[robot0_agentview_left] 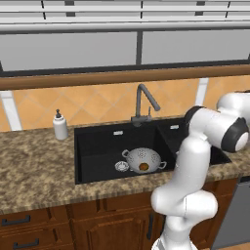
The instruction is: Put the colander in the sink, put the peach, mango in the colander, and turn on the sink faucet and pour water over the colander.
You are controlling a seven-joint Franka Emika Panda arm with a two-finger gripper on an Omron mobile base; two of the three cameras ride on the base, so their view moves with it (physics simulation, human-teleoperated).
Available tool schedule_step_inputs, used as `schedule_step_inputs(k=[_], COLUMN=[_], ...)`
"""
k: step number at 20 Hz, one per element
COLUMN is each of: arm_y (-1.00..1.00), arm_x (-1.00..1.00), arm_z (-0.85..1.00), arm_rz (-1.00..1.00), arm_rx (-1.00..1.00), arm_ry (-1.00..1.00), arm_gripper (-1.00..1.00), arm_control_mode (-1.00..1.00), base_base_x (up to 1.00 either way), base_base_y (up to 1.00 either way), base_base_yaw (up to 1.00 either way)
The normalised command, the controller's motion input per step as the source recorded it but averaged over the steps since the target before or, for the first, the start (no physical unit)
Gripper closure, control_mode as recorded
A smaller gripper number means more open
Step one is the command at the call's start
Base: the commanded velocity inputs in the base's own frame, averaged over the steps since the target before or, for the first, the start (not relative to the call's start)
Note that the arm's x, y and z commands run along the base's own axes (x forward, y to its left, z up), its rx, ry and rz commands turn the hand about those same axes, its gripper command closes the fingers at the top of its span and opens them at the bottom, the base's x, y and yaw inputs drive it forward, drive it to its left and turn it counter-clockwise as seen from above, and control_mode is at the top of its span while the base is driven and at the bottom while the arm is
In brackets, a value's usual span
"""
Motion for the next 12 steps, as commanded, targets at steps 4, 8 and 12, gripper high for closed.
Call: schedule_step_inputs(k=[4, 8, 12], arm_y=[-0.54, -0.56, -0.71], arm_x=[-0.07, 0.00, 0.00], arm_z=[-0.50, -0.23, -0.09], arm_rz=[0.23, 0.33, 0.35], arm_rx=[-0.01, -0.03, 0.00], arm_ry=[0.14, 0.18, 0.14], arm_gripper=[-1.00, -1.00, -1.00], arm_control_mode=[-1.00, -1.00, -1.00], base_base_x=[0.00, 0.00, 0.00], base_base_y=[0.00, 0.00, 0.00], base_base_yaw=[0.00, 0.00, 0.00])
